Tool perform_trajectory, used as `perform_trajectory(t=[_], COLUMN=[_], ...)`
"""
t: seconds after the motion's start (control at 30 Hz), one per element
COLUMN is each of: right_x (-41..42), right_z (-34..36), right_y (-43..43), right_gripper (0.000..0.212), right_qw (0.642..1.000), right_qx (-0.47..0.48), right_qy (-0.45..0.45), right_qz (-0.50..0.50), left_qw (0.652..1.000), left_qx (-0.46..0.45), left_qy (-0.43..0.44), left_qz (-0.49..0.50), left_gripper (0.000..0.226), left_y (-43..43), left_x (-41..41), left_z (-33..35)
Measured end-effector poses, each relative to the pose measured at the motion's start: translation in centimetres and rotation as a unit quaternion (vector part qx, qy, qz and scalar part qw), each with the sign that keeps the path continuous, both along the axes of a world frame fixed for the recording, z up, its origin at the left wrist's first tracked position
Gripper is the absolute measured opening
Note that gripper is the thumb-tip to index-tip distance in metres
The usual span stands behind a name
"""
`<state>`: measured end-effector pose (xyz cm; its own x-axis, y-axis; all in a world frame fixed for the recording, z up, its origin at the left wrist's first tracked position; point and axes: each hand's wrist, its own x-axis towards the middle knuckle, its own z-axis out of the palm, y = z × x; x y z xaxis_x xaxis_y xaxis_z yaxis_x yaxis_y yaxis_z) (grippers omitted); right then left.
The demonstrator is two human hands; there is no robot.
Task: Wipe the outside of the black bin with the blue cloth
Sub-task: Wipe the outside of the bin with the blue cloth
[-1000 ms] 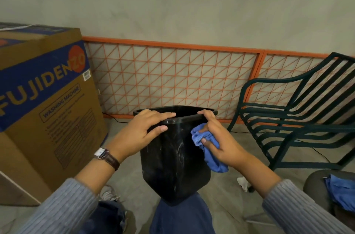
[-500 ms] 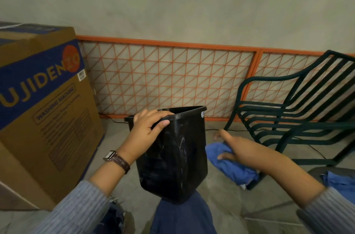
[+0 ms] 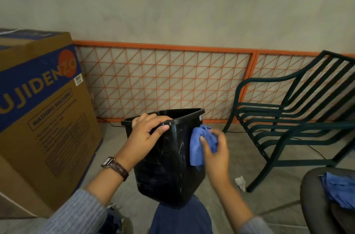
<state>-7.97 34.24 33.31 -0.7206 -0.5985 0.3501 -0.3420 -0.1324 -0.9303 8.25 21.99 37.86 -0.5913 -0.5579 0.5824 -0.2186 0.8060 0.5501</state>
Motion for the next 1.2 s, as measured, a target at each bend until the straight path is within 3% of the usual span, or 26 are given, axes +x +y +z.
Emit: perform_trajectory(t=[0.13,0.27,0.47,0.63,0.77,1.0,1.2], right_x=[2.8,2.3,1.4,0.6,-0.8,-0.8,-0.2], right_z=[-4.0,-4.5,-3.1,-3.6,-2.6,-2.7,-1.4], right_y=[-0.7,-1.3,-2.8,-2.0,-1.9,-0.9,-1.4], right_gripper=[0.064,0.055,0.054,0.061,0.041,0.04,0.034], right_qw=[0.999,0.997,0.999,0.992,0.988,0.964,0.974], right_qx=[-0.015,0.027,-0.015,0.034,0.045,0.036,0.019], right_qy=[0.019,0.077,0.04,0.113,0.132,0.24,0.199], right_qz=[0.043,0.017,0.012,0.044,0.062,0.108,0.102], left_qw=[1.0,1.0,1.0,1.0,0.999,0.999,0.999], left_qx=[-0.004,0.005,0.01,0.023,0.023,0.009,0.006], left_qy=[-0.004,0.001,0.001,0.019,0.027,0.032,0.032], left_qz=[0.004,0.008,0.008,0.006,0.009,0.011,0.017], left_gripper=[0.026,0.027,0.027,0.026,0.025,0.025,0.024], left_y=[0.1,0.1,0.2,-0.1,0.2,0.2,0.4], left_x=[-0.4,-0.3,-0.4,-0.4,-1.0,-1.2,-1.7], left_z=[0.2,0.3,0.4,0.2,0.4,0.1,0.3])
